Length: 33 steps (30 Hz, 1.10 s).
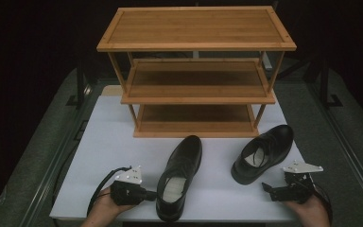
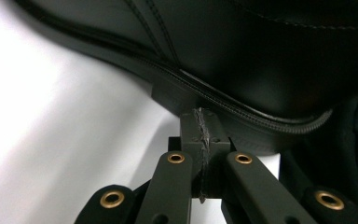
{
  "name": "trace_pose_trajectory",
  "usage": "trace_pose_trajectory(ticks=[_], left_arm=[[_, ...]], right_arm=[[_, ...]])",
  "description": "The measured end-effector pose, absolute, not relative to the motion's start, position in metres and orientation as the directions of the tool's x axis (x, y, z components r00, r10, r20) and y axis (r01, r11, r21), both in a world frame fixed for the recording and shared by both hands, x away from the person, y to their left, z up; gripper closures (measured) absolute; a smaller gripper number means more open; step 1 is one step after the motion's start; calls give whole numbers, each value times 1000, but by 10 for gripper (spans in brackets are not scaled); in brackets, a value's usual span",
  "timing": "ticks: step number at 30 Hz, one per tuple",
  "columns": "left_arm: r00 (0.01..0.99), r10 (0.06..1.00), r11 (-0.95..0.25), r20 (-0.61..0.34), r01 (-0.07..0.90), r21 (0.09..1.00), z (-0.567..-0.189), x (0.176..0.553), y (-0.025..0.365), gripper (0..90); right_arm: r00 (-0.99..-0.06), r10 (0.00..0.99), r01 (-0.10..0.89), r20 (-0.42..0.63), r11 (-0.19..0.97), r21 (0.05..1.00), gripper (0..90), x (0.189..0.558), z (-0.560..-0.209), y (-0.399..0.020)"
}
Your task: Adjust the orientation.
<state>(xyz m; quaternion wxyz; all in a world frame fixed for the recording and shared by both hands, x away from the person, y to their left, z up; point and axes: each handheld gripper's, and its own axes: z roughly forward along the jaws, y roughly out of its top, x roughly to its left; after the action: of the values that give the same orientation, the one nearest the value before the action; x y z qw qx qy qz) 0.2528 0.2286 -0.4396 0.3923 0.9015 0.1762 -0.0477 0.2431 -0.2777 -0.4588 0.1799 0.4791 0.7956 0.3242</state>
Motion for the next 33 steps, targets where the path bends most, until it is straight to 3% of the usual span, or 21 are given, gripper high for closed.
trace_pose_trajectory(ticks=[14,24,28,33], left_arm=[[954,216,-653,-209,301,696,-441,250,198,900],[953,231,-645,-197,301,702,-438,250,200,900],[935,312,-623,-171,337,706,-431,255,221,898],[897,429,-609,-105,373,700,-427,262,244,738]], right_arm=[[-476,879,646,24,331,688,0,243,-459,-278],[-476,879,646,25,330,688,0,243,-459,-278],[-478,878,643,23,332,690,0,243,-459,-278],[-476,879,646,24,331,688,0,243,-459,-278]])
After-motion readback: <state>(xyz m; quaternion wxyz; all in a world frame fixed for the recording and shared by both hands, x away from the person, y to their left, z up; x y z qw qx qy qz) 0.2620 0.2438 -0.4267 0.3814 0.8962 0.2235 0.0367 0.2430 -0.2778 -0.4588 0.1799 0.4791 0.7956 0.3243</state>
